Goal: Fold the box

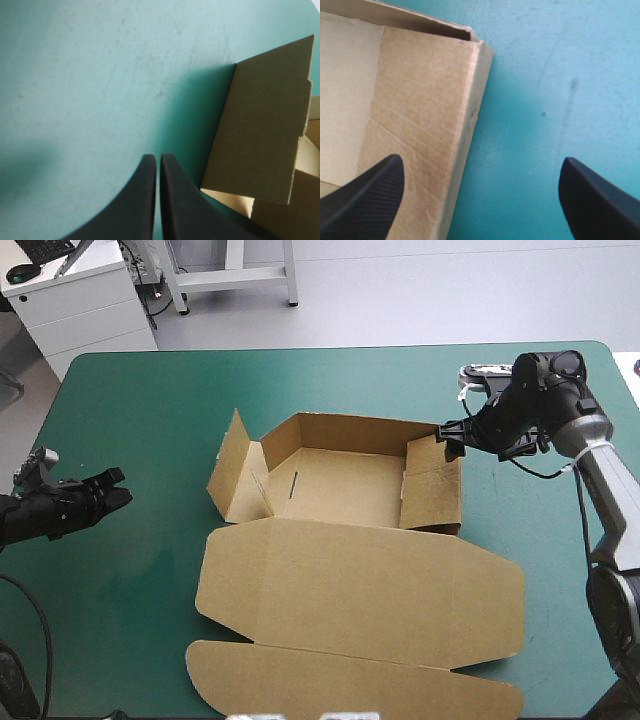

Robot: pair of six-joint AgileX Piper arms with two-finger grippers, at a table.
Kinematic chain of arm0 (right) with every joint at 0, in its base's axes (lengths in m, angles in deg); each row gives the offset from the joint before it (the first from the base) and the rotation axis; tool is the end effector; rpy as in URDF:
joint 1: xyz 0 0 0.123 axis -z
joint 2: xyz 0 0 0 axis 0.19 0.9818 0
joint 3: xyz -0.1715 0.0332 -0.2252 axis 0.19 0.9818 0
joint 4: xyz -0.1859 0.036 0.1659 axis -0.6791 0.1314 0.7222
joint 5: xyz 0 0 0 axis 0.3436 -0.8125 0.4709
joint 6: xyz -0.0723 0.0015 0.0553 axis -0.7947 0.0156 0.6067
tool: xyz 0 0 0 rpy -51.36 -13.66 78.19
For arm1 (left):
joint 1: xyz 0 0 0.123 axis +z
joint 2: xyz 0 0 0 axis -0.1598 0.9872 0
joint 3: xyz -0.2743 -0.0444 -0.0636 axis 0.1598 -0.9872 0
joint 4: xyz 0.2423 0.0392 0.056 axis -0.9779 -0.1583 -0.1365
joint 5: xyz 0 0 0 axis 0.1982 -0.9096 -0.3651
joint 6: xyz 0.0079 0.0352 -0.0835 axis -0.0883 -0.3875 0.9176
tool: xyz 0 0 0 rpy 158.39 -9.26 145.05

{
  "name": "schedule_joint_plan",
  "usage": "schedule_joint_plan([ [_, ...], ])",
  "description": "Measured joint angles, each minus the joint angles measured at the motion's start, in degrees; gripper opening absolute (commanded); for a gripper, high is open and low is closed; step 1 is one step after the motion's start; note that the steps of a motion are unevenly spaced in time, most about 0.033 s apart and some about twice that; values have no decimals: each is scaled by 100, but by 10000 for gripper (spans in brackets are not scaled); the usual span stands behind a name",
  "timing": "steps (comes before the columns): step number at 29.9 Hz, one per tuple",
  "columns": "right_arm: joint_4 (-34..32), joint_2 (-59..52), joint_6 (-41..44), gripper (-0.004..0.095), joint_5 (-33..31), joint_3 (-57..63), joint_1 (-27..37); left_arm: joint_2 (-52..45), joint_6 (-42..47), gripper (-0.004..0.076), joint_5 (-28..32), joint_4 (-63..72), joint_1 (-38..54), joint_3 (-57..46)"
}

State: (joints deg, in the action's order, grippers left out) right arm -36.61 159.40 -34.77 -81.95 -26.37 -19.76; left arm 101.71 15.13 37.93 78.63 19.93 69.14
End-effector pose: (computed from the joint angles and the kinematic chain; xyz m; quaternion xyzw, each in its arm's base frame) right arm 0.3604 0.0654 0.3356 -0.0526 0.9815 0.0699 0.1702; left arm 0.2622 0.0783 0.2642 -0.2304 0.8779 -0.2921 0.3014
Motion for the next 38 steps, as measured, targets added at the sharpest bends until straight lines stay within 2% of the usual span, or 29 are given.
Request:
schedule_joint_plan([
  [10,-182,-733,752,726,-62,373,-391,0,0,-4,0,0,0,0],
  [18,-165,-705,1116,656,-57,725,-391,0,15,-10,11,47,0,0],
  [27,109,-127,1135,657,116,731,-391,0,-6,-10,66,125,0,0],
  [32,297,260,1044,716,168,731,-391,0,-6,-10,66,130,0,0],
  [38,525,440,939,717,182,731,-391,0,-6,-10,66,130,0,0],
])
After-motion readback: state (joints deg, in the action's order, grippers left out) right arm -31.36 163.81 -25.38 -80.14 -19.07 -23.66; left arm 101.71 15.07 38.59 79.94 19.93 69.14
